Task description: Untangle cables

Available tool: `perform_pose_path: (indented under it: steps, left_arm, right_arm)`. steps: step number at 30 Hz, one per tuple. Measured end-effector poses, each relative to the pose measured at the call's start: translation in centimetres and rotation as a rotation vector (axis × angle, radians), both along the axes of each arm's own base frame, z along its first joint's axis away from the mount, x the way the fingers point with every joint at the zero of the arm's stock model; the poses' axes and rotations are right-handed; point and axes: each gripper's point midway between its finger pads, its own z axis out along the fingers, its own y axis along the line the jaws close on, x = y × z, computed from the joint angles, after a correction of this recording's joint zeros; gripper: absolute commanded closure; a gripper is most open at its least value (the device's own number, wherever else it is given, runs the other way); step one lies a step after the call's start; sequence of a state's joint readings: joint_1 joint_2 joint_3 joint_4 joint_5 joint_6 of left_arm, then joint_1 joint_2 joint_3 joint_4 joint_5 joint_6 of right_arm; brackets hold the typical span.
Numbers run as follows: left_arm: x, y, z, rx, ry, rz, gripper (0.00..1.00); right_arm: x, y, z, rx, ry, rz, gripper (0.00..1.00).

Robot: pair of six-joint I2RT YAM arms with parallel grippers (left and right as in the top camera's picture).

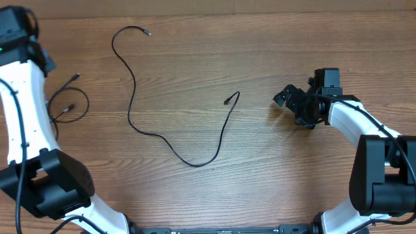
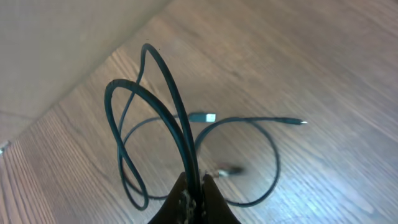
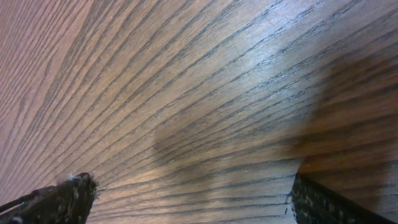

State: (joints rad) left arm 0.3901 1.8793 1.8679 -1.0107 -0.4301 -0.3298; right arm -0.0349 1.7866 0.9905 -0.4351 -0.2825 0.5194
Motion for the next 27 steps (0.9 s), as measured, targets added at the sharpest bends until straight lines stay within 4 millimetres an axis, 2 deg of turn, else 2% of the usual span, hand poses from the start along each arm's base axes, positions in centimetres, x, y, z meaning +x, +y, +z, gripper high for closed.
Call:
perform_pose_path:
  steps: [3,11,13,19,23,27]
  left_arm:
    - [-0.6,0.5,-1.2,-0.049,0.002,0.011,0.89]
    - [-0.8,-0.1,-6.2,-0.145,0.102,0.000,0.87]
    - [-0.9,-0.1,-7.6,-0.163,0.136,0.001,0.83]
    - [-0.9,-0.4,-10.5,-0.204,0.199,0.000,0.80]
    - [-0.2,-1.4,-11.8,-0.272,0.185,-0.029,0.76]
    - [1.5,-3.3,-12.4,-0.386,0.118,-0.098,0.70]
  right_arm:
    - [0.0,0.0,0.0,0.000,0.000,0.000,0.00]
    - [0.0,0.0,0.0,0.000,0.000,0.001,0.00]
    - [0.0,0.0,0.0,0.000,0.000,0.000,0.00]
    - [0.0,0.0,0.0,0.000,0.000,0.000,0.00]
    - [0.0,0.0,0.0,0.000,0.000,0.000,0.00]
    - [0.0,0.0,0.0,0.000,0.000,0.000,0.00]
